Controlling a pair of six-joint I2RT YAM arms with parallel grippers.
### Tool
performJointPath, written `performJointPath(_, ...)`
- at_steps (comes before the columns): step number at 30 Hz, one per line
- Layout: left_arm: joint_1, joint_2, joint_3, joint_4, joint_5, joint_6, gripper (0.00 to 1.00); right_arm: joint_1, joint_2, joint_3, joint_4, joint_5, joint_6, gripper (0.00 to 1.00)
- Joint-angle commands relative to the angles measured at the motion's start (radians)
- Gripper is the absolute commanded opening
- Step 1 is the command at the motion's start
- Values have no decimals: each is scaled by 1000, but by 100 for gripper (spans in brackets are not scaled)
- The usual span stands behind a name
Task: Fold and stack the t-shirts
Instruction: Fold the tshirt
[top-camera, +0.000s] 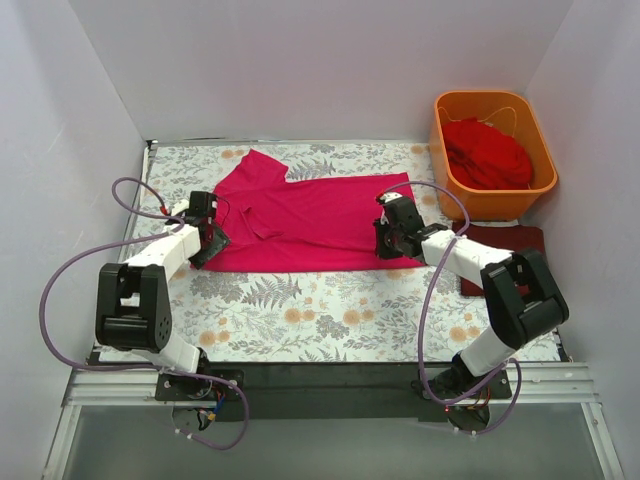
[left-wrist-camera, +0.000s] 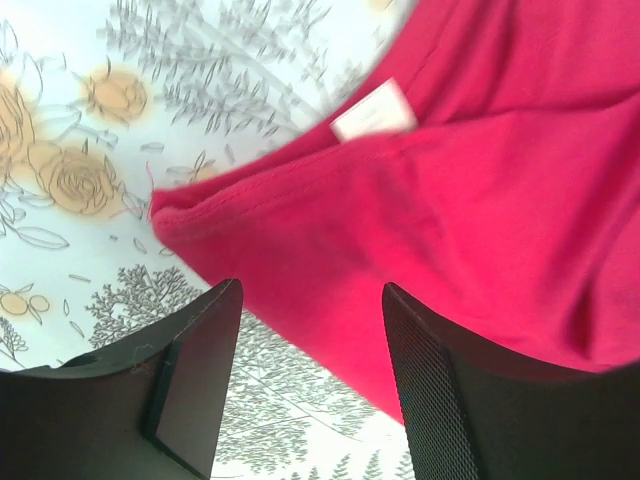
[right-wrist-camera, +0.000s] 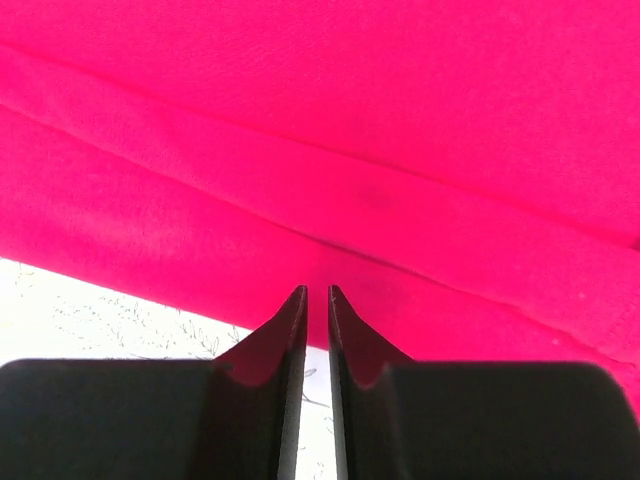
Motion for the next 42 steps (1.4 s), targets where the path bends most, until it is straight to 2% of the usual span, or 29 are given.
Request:
performJointPath(1,4,1,-27,35,10,17,56,-1,32,11,47,-17,29,18)
performJointPath(16,7,102,-38,-19,-61,12,55,-27,115,50,90,37,35,19)
performJointPath(31,7,103,-32,-25,-71,18,55,-103,126,73,89,23,-4,22)
performJointPath(42,7,96,-32,-22,-75,24,55,-211,290,289,75,7,-70,27)
